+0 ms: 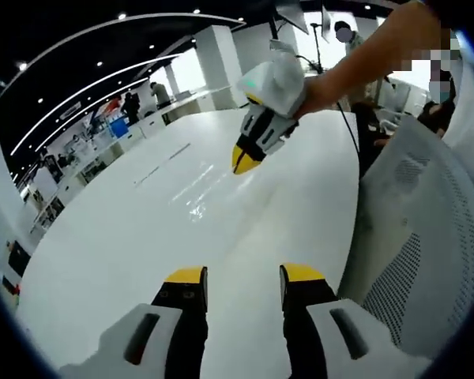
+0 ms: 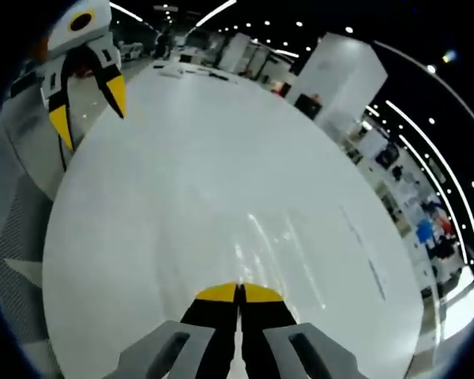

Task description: Open the resealable bag by pulling the two sides of the seal apart until the entire bag opening is separated and visibly accessible.

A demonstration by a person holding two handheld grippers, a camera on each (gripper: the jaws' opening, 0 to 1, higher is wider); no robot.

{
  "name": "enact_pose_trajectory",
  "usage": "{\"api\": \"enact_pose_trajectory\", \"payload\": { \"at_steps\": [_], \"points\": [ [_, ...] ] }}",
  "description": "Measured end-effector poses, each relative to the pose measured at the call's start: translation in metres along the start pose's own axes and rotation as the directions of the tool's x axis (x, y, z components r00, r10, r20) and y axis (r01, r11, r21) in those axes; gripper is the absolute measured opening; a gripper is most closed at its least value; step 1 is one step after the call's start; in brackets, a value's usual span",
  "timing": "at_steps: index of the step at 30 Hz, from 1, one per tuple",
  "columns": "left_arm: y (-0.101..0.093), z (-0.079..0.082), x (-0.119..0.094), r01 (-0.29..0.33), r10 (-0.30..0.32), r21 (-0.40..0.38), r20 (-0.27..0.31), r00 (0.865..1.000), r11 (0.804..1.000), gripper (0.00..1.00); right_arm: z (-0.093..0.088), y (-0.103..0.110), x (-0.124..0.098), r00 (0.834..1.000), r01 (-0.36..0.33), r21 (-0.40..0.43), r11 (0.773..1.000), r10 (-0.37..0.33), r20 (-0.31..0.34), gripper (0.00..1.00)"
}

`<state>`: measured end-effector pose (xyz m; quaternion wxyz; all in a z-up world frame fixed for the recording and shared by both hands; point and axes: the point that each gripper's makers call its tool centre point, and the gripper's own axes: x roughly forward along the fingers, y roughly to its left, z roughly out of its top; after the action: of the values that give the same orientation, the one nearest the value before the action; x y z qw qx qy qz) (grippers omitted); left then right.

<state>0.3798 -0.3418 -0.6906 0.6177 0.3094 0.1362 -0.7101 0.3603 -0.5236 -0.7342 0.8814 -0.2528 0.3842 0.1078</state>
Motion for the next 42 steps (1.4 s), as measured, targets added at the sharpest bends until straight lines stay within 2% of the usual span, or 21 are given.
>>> {"api": "enact_pose_trajectory", "payload": {
  "at_steps": [4, 6, 13, 18, 32, 34, 35, 38, 42],
  "points": [
    [0.000, -0.003, -0.002, -0.007, 0.007, -0.012, -0.001, 1.000, 1.000, 0.35, 0.001, 0.003, 0.000, 1.000, -0.008, 0.012, 1.000, 0.008, -0.001, 0.00],
    [0.000, -0.005, -0.002, -0.008, 0.008, -0.014, -0.004, 1.000, 1.000, 0.35, 0.000, 0.008, 0.001, 1.000, -0.028, 0.053, 0.998, 0.028, 0.001, 0.00],
    [-0.001, -0.011, -0.002, -0.007, 0.007, -0.028, -0.011, 1.000, 1.000, 0.35, 0.004, 0.021, -0.006, 0.996, -0.079, 0.167, 0.983, 0.070, 0.056, 0.09],
    [-0.003, -0.013, -0.002, -0.004, 0.003, -0.034, -0.012, 1.000, 0.999, 0.35, 0.006, 0.027, -0.010, 0.994, -0.093, 0.216, 0.972, 0.077, 0.083, 0.19],
    [-0.003, -0.016, -0.002, 0.000, -0.001, -0.047, -0.014, 1.000, 0.999, 0.36, 0.013, 0.041, -0.026, 0.985, -0.116, 0.310, 0.944, 0.069, 0.159, 0.38],
    [-0.003, -0.016, -0.002, -0.001, 0.000, -0.048, -0.014, 1.000, 0.999, 0.37, 0.015, 0.043, -0.028, 0.982, -0.127, 0.331, 0.935, 0.071, 0.175, 0.44],
    [-0.003, -0.017, -0.002, 0.000, -0.001, -0.054, -0.013, 1.000, 0.999, 0.37, 0.013, 0.046, -0.032, 0.981, -0.135, 0.388, 0.912, 0.069, 0.180, 0.48],
    [-0.002, -0.017, -0.001, -0.002, 0.002, -0.060, -0.013, 1.000, 0.998, 0.39, 0.009, 0.046, -0.038, 0.981, -0.114, 0.422, 0.899, 0.036, 0.189, 0.53],
    [-0.003, -0.016, 0.000, -0.001, 0.000, -0.068, -0.003, 1.000, 0.998, 0.41, 0.002, 0.048, -0.044, 0.981, -0.108, 0.481, 0.870, 0.015, 0.193, 0.60]
  ]
}}
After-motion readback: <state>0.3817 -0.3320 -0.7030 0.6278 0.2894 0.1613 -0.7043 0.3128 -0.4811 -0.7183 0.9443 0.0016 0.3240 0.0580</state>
